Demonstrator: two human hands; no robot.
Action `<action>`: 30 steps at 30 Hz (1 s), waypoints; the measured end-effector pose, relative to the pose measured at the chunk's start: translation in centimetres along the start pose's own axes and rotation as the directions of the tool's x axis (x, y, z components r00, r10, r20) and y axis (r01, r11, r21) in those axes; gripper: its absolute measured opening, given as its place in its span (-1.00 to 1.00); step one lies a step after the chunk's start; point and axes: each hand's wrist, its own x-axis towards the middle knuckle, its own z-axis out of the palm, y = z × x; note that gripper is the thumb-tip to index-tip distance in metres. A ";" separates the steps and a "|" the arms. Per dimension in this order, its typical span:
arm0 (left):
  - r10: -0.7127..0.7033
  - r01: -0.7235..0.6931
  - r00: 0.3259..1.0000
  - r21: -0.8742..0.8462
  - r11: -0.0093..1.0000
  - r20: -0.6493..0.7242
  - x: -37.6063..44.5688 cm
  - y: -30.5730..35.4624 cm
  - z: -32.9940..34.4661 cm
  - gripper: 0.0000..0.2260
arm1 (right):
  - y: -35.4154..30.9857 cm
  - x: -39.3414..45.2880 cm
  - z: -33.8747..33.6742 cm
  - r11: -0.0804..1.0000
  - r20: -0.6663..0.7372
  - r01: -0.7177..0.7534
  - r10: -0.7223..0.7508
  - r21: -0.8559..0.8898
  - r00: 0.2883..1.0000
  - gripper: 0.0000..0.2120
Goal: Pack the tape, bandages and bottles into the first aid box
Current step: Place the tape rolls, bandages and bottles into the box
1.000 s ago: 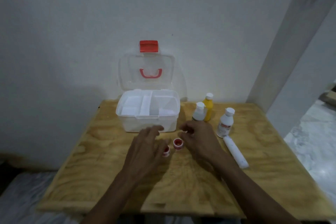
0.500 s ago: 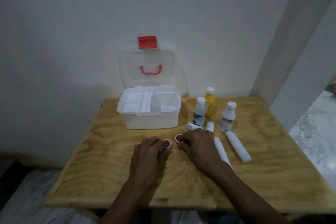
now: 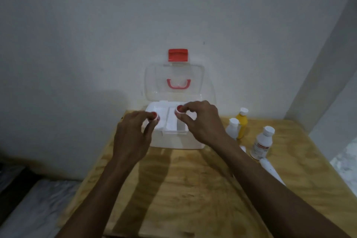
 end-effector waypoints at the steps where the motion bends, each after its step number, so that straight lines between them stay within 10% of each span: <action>1: -0.029 0.028 0.999 0.022 0.999 0.014 1.3 -0.5 0.1 -0.80 | -0.3 1.3 0.7 1.000 0.018 -0.002 0.002 -0.013 1.000 -0.78; 30: -0.098 0.066 0.977 0.165 0.984 0.191 8.3 -5.3 5.1 -0.80 | 0.1 9.2 8.2 0.972 0.270 0.013 0.052 -0.234 0.962 -0.80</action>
